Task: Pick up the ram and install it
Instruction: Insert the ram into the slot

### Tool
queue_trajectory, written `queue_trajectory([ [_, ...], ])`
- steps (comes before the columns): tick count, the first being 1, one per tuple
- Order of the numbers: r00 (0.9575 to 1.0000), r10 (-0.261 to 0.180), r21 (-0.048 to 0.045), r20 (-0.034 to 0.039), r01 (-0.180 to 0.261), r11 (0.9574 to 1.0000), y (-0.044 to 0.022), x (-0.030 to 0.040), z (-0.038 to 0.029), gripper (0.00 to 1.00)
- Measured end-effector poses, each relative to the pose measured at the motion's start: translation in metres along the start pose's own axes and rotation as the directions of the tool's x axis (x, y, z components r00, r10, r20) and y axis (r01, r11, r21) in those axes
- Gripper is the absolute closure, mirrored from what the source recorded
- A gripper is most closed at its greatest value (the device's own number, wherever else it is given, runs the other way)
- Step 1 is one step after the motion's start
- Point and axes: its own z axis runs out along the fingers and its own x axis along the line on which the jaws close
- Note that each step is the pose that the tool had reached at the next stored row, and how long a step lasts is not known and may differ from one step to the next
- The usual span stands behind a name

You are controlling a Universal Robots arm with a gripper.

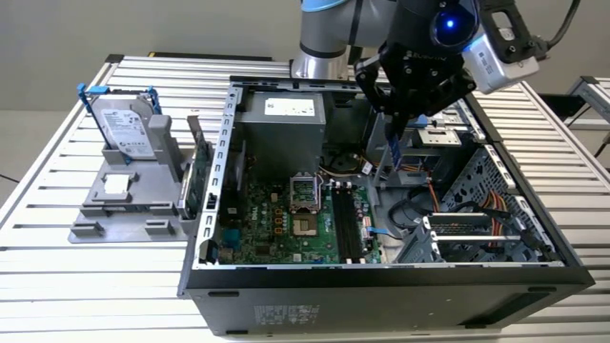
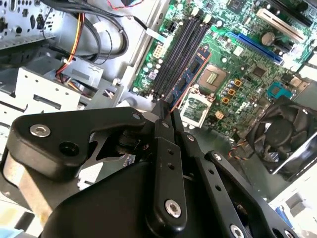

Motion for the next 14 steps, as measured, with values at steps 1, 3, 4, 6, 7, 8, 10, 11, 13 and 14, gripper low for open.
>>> queue_trajectory([
  [1, 1.0, 0.009, 0.0002, 0.0, -0.009, 1.0, 0.0, 0.0, 0.0, 1.0],
  [3, 0.9997, 0.023, 0.0005, 0.0, -0.023, 0.9997, 0.0, 0.0, 0.0, 1.0],
  [4, 0.9997, 0.026, 0.0005, 0.0, -0.026, 0.9997, 0.0, 0.0, 0.0, 1.0],
  [6, 0.9997, 0.025, 0.0005, 0.0001, -0.025, 0.9997, 0.0001, 0.0, 0.0003, 1.0],
  [7, 0.9998, 0.022, 0.0005, 0.0001, -0.022, 0.9998, 0.0001, 0.0, 0.0006, 1.0],
  [8, 0.9999, 0.015, 0.0005, 0.0001, -0.015, 0.9999, 0.0001, 0.0, 0.001, 1.0],
  [10, 1.0, -0.005, 0.0006, 0.0001, 0.005, 1.0, 0.0, 0.0, 0.0017, 1.0],
  [11, 0.9999, -0.016, 0.0007, 0.0003, 0.016, 0.9999, 0.0001, 0.0, 0.0022, 1.0],
  [13, 0.9996, -0.029, 0.0004, 0.0013, 0.029, 0.9996, 0.0001, 0.0001, 0.0039, 1.0],
  [14, 0.9995, -0.031, 0.0003, 0.0031, 0.031, 0.9995, 0.0001, 0.0004, 0.0047, 1.0],
])
